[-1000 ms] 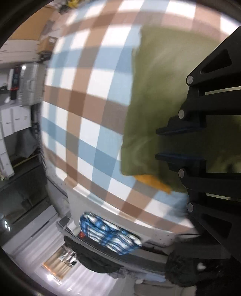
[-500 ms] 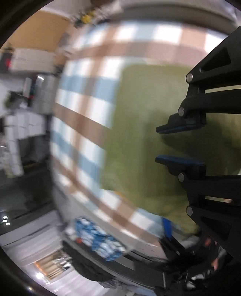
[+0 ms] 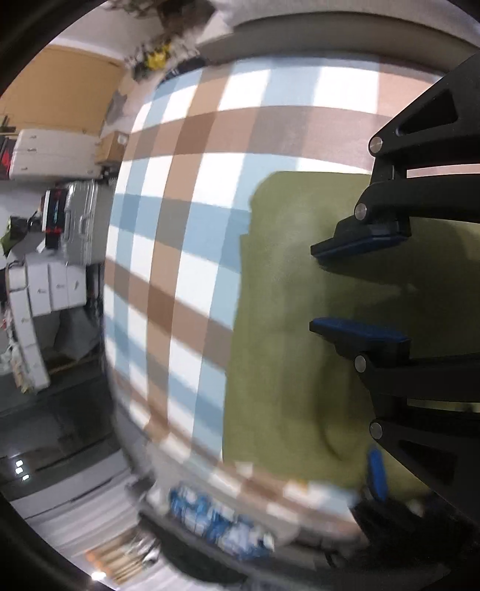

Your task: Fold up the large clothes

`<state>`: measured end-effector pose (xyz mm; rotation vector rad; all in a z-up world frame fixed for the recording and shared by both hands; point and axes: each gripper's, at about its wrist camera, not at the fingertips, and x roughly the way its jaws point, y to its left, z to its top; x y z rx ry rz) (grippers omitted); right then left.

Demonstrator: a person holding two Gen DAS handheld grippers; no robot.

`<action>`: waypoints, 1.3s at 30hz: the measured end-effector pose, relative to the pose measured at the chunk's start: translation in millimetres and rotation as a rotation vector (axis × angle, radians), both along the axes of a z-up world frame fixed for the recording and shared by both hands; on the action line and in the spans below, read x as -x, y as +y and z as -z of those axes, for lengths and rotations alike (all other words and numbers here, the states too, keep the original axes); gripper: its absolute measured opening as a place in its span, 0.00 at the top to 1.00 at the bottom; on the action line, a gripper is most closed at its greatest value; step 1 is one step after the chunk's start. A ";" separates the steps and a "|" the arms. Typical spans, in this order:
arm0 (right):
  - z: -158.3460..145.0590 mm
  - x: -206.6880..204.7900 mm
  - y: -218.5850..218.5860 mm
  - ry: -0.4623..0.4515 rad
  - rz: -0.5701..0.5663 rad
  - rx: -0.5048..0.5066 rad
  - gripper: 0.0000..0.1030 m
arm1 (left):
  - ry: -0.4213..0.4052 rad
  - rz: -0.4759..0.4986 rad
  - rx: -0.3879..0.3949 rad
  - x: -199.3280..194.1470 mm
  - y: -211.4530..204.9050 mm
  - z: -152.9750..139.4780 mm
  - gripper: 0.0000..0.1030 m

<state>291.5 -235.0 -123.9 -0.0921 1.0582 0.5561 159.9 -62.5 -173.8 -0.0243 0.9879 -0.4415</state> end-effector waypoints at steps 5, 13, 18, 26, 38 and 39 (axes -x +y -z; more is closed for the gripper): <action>-3.9 54.8 -30.6 0.073 -0.073 -0.171 0.68 | 0.050 -0.058 0.060 3.0 26.9 -18.1 0.11; 56.0 102.3 -60.6 0.000 0.125 -0.442 0.65 | -0.048 0.038 0.172 -59.1 19.0 -101.4 0.10; 41.1 133.6 -66.5 -0.025 0.094 -0.402 0.65 | 0.205 0.049 -0.014 -120.8 8.0 -25.2 0.12; 67.6 144.4 -54.3 -0.025 0.114 -0.352 0.50 | 0.068 0.001 -0.088 -78.6 -4.1 -62.8 0.13; 84.8 142.6 -56.4 0.130 0.109 -0.548 0.59 | 0.079 0.038 0.015 3.6 31.8 7.5 0.12; 76.9 143.2 -61.2 0.129 0.114 -0.532 0.61 | 0.077 0.038 0.000 6.6 32.4 3.3 0.12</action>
